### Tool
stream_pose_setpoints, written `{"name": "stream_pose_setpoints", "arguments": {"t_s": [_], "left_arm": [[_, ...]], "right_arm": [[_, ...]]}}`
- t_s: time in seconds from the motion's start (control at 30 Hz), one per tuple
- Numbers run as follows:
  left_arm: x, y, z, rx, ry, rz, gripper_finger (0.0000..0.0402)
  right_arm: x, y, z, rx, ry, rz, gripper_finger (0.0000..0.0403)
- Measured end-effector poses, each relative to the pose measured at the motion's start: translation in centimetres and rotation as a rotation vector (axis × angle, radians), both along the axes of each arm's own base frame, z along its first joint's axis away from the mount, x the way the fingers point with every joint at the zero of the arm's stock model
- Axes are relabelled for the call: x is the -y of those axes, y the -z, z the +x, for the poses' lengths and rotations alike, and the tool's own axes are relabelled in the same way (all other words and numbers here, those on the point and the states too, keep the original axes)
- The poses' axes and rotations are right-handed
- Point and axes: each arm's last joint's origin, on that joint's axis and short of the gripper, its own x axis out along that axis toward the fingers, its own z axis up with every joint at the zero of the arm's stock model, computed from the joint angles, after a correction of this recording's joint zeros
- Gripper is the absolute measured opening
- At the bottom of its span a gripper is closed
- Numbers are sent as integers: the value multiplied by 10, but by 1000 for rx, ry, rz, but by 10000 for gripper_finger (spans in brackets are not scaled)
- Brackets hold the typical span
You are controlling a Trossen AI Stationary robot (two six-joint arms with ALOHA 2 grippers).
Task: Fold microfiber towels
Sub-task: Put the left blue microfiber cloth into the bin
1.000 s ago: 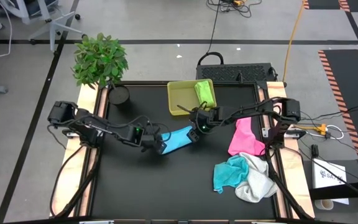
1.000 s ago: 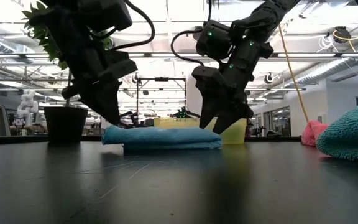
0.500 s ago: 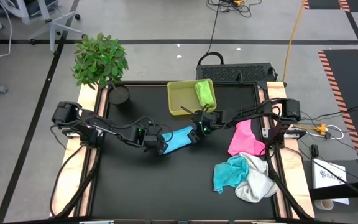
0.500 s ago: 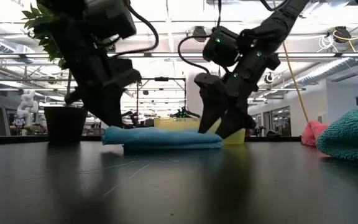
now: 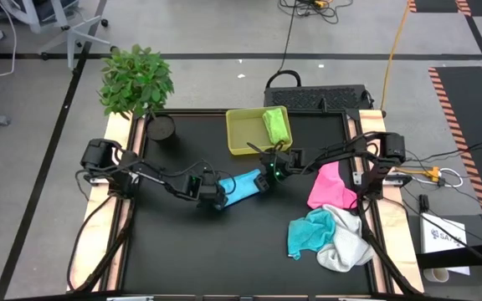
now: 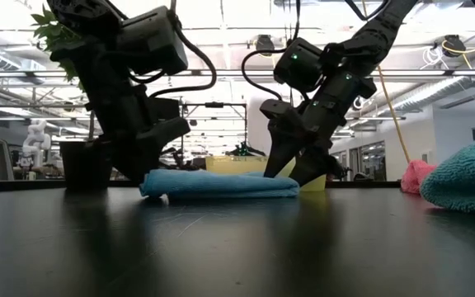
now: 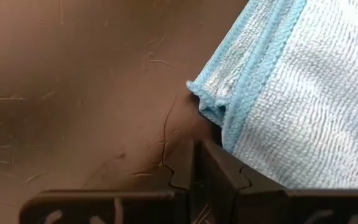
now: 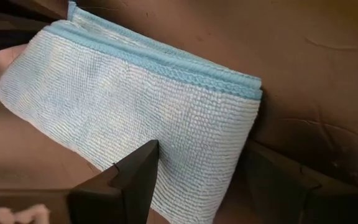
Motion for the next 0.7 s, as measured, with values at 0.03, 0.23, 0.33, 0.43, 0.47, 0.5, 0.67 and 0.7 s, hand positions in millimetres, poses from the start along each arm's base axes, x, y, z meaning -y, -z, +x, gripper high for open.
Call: {"name": "stream_pose_setpoints", "arguments": {"t_s": [0.03, 0.23, 0.33, 0.43, 0.47, 0.5, 0.67, 0.7], "left_arm": [[0, 2, 0, -5, -3, -2, 35], [-1, -2, -2, -11, -3, -6, 35], [-1, -3, -2, -10, -2, -10, 35], [-1, -3, -2, -11, -2, -10, 35], [-1, -3, -2, -12, -1, -10, 35], [-1, -3, -2, -13, -2, -10, 35], [-1, -3, -3, -19, -6, -10, 35], [-1, -4, -4, -21, -3, -11, 35]], "right_arm": [[0, 0, 0, 4, 0, 0, 222], [0, 0, 1, 16, -8, 14, 219], [-1, -1, 1, 16, 0, 29, 198], [-1, -1, 2, 20, -1, 28, 154], [-1, -1, 2, 22, -1, 26, 137], [0, -1, 2, 23, 0, 24, 118], [-1, 3, -1, 39, -7, 21, 19], [-1, 3, -1, 39, -17, 20, 12]]}}
